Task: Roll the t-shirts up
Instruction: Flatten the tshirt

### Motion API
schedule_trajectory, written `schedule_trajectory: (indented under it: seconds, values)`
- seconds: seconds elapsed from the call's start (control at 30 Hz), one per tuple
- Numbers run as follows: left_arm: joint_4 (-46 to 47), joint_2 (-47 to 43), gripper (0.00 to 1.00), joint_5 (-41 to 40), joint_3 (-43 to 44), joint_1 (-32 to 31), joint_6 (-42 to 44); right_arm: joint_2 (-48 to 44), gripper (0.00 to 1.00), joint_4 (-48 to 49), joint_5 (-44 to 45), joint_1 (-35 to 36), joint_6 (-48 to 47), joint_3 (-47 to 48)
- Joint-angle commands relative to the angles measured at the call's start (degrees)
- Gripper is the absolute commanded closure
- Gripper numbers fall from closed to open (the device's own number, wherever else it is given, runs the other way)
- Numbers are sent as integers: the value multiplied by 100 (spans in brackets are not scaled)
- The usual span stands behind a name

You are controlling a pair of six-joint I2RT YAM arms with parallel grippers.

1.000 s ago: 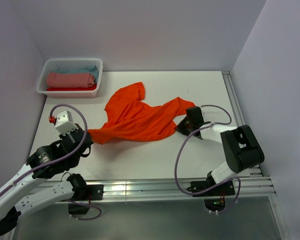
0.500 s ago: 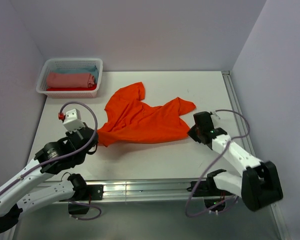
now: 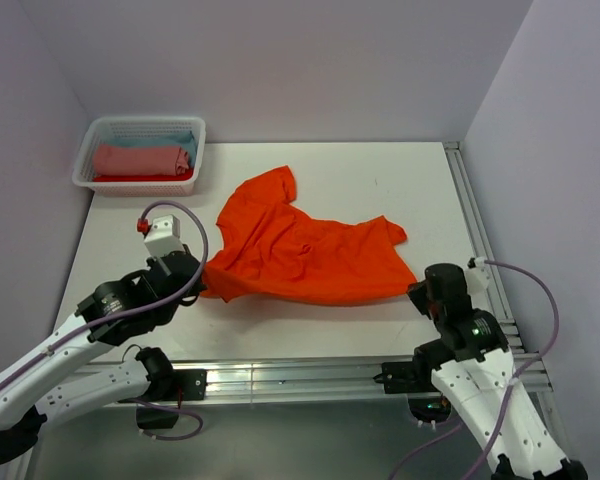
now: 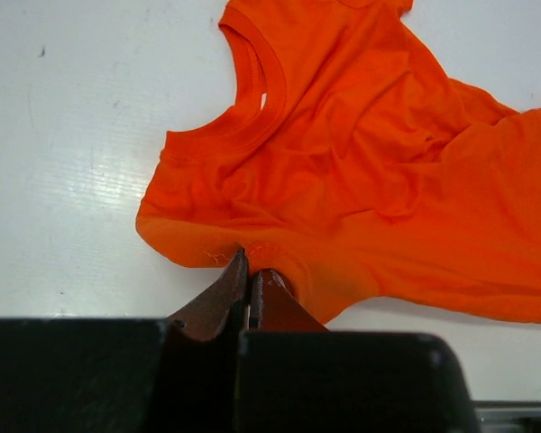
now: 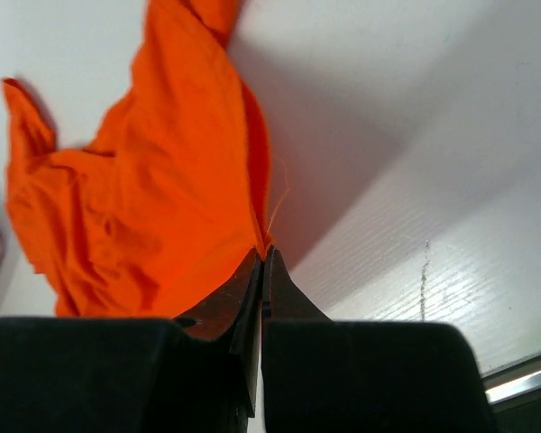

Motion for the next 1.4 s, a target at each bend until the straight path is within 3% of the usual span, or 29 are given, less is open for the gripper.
schedule_trajectory:
  seconds: [0.0,0.13,0.33,0.4,0.53,0.63,0.73,0.8,0.87,1.0,1.1,1.23,1.37]
  values:
    - [229,-84,100,318,130,-14,261,-542,100,-803,430,1,239,354]
    - [344,-23,100,354,332,-14,314,-895,100,-497,290,1,221,336]
    - [422,862,100,-32,1184,21,463,342,100,345,53,1,-42,896]
    - [528,1276,100,412,1562,214,630,975,100,497,114,1,-139,1213]
    - [1502,2374,100,1978,2123,1564,1402,2004,100,910,9,-16,-455,2380]
    - [1443,3120,100,2137,2817,2277,1666,2672,100,1357,-386,-69,-1026,3199]
    - [1048,3780,100,2173,4553,2604,2017,3217,100,1499,-868,-262,-1544,4385]
    - [775,3923,100,2199,5225,2614,2316,3455,100,1377,-923,-315,-1782,5392]
    - [835,3802,100,2173,5875,2614,2484,3508,100,1359,-1002,-315,-2044,5958]
    - [1553,2602,100,1734,5915,2606,3028,3097,100,1761,-932,-324,-2441,6751]
    - [2414,1617,100,1698,5458,2614,3196,2464,100,2375,-1036,-324,-2775,6560]
    - [2830,1025,100,2338,5254,2614,3276,1595,100,2747,-1011,-324,-2846,6234]
    - [2454,1303,100,2524,5754,2614,3214,1417,100,2554,-932,-324,-2802,6339]
